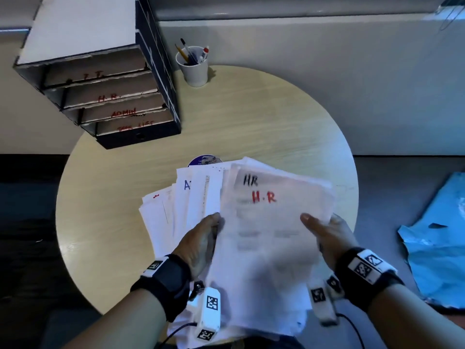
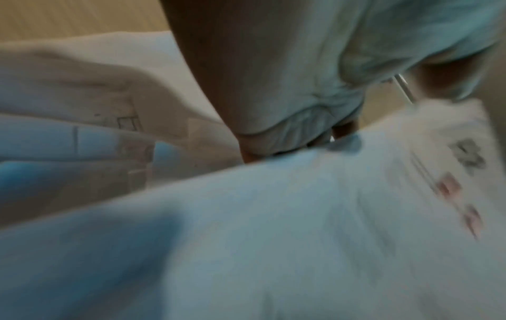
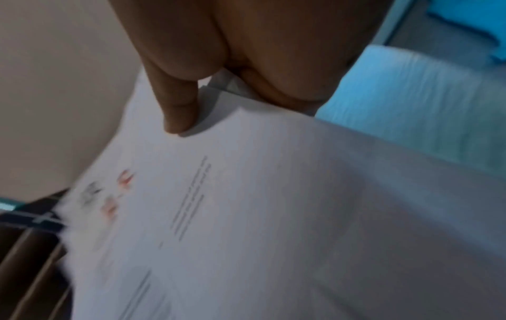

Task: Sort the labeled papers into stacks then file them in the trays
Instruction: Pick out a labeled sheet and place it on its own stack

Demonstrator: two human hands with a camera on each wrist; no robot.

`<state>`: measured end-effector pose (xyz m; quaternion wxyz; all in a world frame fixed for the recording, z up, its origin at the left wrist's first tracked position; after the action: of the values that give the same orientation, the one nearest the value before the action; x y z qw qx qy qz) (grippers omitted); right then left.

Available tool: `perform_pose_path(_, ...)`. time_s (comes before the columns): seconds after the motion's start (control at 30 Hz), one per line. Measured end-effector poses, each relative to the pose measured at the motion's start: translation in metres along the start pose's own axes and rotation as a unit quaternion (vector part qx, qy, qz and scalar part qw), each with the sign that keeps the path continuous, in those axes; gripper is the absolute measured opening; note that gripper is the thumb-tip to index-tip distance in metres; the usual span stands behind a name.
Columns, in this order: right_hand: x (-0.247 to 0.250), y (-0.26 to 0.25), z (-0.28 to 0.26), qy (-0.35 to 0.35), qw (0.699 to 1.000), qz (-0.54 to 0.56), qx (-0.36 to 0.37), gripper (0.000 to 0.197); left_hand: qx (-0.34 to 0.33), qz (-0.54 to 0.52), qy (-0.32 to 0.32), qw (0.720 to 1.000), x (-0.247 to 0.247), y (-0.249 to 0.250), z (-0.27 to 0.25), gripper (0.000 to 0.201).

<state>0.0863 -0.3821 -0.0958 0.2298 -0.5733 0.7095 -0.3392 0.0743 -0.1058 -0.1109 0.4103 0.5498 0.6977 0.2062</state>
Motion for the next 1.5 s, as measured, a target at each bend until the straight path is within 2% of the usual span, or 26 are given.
perform_pose_path(0.07,-0.012,-0.003,0.002,0.006,0.999,0.038,-0.012,0.009,-0.036,0.111,-0.014,0.993,-0.006,0.001,0.000,0.009)
perform_pose_path(0.17,-0.021,0.007,0.008,0.022,0.996,0.075,-0.045,0.021,-0.065,0.254,-0.008,0.965,-0.003,0.004,0.000,0.035)
perform_pose_path(0.23,-0.021,0.009,0.009,0.046,0.997,0.039,-0.036,0.035,-0.083,0.329,0.035,0.940,0.009,0.010,0.000,0.021)
perform_pose_path(0.3,-0.010,-0.014,-0.001,0.136,0.987,-0.084,0.035,0.058,-0.116,0.413,0.063,0.901,0.012,0.027,-0.003,0.007)
perform_pose_path(0.33,-0.007,-0.038,-0.016,0.187,0.963,-0.157,0.112,0.070,-0.140,0.454,0.070,0.877,0.011,0.038,-0.006,0.007)
perform_pose_path(0.37,-0.013,-0.068,-0.040,0.210,0.924,-0.220,0.231,0.076,-0.159,0.499,0.072,0.849,0.005,0.054,-0.013,0.009)
perform_pose_path(0.43,-0.058,-0.118,-0.102,0.160,0.788,-0.350,0.481,0.075,-0.205,0.584,0.067,0.782,-0.016,0.083,-0.026,0.014)
perform_pose_path(0.47,-0.086,-0.127,-0.125,0.119,0.714,-0.414,0.551,0.071,-0.237,0.621,0.060,0.745,-0.033,0.099,-0.035,0.012)
perform_pose_path(0.5,-0.112,-0.131,-0.141,0.089,0.653,-0.477,0.582,0.066,-0.274,0.653,0.045,0.705,-0.053,0.114,-0.045,0.011)
perform_pose_path(0.53,-0.134,-0.132,-0.150,0.067,0.609,-0.537,0.580,0.059,-0.307,0.682,0.028,0.663,-0.073,0.127,-0.056,0.015)
perform_pose_path(0.6,-0.165,-0.138,-0.157,0.042,0.562,-0.632,0.531,0.037,-0.351,0.737,0.023,0.577,-0.092,0.146,-0.072,0.025)
perform_pose_path(0.67,-0.162,-0.139,-0.130,0.009,0.584,-0.693,0.423,0.014,-0.374,0.748,0.036,0.547,-0.094,0.158,-0.078,0.030)
perform_pose_path(0.73,-0.139,-0.145,-0.098,-0.005,0.640,-0.689,0.341,0.010,-0.415,0.730,0.100,0.534,-0.070,0.179,-0.081,0.020)
perform_pose_path(0.8,-0.116,-0.158,-0.081,-0.013,0.755,-0.577,0.313,0.011,-0.418,0.684,0.215,0.559,-0.014,0.199,-0.089,0.035)
perform_pose_path(0.83,-0.105,-0.166,-0.080,-0.017,0.803,-0.509,0.308,0.012,-0.408,0.644,0.269,0.589,0.016,0.207,-0.096,0.048)
perform_pose_path(0.87,-0.096,-0.173,-0.080,-0.026,0.837,-0.457,0.299,0.012,-0.381,0.587,0.311,0.643,0.048,0.208,-0.099,0.060)
perform_pose_path(0.9,-0.090,-0.177,-0.082,-0.043,0.864,-0.413,0.285,0.012,-0.328,0.517,0.334,0.717,0.069,0.205,-0.100,0.071)
perform_pose_path(0.93,-0.088,-0.181,-0.085,-0.066,0.887,-0.364,0.278,0.013,-0.261,0.423,0.322,0.806,0.081,0.194,-0.095,0.079)
perform_pose_path(0.97,-0.087,-0.187,-0.091,-0.089,0.906,-0.307,0.276,0.013,-0.213,0.310,0.273,0.886,0.080,0.178,-0.087,0.078)
perform_pose_path(1.0,-0.089,-0.189,-0.094,-0.108,0.922,-0.249,0.276,0.011,-0.189,0.204,0.203,0.939,0.069,0.167,-0.078,0.067)
perform_pose_path(1.03,-0.092,-0.191,-0.099,-0.115,0.932,-0.202,0.280,0.013,-0.191,0.136,0.139,0.962,0.054,0.164,-0.072,0.053)
perform_pose_path(1.1,-0.101,-0.188,-0.104,-0.097,0.933,-0.174,0.300,0.020,-0.259,0.086,0.079,0.959,0.033,0.177,-0.068,0.039)
perform_pose_path(1.2,-0.113,-0.175,-0.105,-0.074,0.934,-0.161,0.310,0.023,-0.357,0.127,0.120,0.917,0.019,0.209,-0.082,0.029)
perform_pose_path(1.3,-0.114,-0.162,-0.105,-0.034,0.948,-0.098,0.300,0.018,-0.417,0.140,0.143,0.887,0.007,0.220,-0.098,0.024)
perform_pose_path(1.4,-0.114,-0.150,-0.113,-0.016,0.946,-0.079,0.314,0.017,-0.430,0.116,0.168,0.880,0.015,0.209,-0.103,0.032)
perform_pose_path(1.5,-0.109,-0.129,-0.104,-0.012,0.956,-0.094,0.278,0.014,-0.405,0.117,0.174,0.890,0.036,0.184,-0.096,0.049)
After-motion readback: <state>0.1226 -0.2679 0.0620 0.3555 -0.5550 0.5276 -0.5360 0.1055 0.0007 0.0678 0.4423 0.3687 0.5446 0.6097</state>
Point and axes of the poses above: each hand's wrist, its own z-axis towards the middle knuckle, its own x-axis out of the back of the hand, y = z × x, the point moved 8 cm from there along z, towards the middle knuckle, and after that the axes turned 9 degrees about -x, right-handed, at the moved point
